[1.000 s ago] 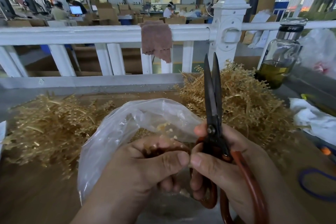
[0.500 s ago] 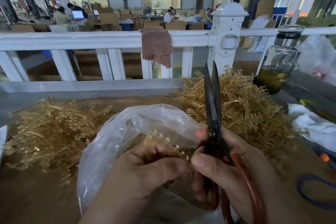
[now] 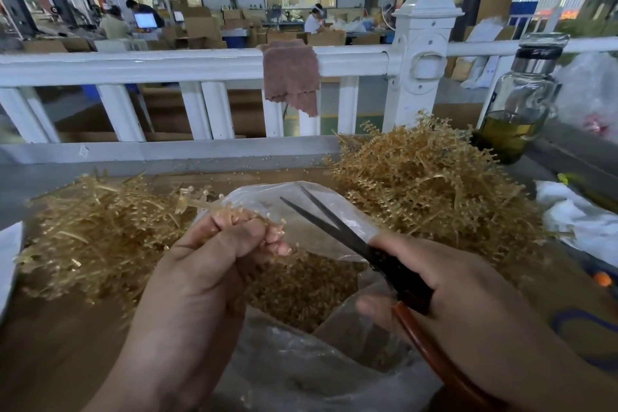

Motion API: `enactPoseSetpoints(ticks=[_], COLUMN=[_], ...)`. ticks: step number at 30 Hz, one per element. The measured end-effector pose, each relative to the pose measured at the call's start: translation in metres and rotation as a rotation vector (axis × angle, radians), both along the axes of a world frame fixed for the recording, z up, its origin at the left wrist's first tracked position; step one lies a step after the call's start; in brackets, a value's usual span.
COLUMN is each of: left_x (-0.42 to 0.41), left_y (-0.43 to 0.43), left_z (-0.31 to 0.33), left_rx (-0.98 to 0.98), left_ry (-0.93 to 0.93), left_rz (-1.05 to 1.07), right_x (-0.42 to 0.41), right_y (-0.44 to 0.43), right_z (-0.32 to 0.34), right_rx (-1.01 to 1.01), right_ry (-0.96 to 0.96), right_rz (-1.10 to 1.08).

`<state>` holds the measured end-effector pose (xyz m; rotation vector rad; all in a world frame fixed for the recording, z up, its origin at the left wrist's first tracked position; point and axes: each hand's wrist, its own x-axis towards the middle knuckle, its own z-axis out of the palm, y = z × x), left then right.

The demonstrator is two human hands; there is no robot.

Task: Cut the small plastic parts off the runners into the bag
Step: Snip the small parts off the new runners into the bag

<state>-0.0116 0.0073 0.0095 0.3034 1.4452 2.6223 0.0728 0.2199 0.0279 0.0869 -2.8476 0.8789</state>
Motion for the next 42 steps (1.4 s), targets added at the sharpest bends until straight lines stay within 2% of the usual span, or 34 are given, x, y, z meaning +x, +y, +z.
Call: enactPoseSetpoints(ticks=[8, 20, 42], left_x=[0.0, -0.006, -0.014], left_y=[-0.002, -0.007, -0.005], left_z=[0.002, 0.0, -0.011], left_rx=[-0.027, -0.186, -0.107], left_ry=[0.048, 0.15, 0.001], left_rz=[0.052, 0.081, -0.037], right_x=[-0.002, -0.003, -0.004], right_y=[0.004, 0.002, 0.002], right_z=[-0.001, 0.002, -0.002], right_rx=[0.113, 0.158, 0.175], right_ry=[-0.076, -0.017, 0.067], right_rz=[0.075, 0.113, 0.08])
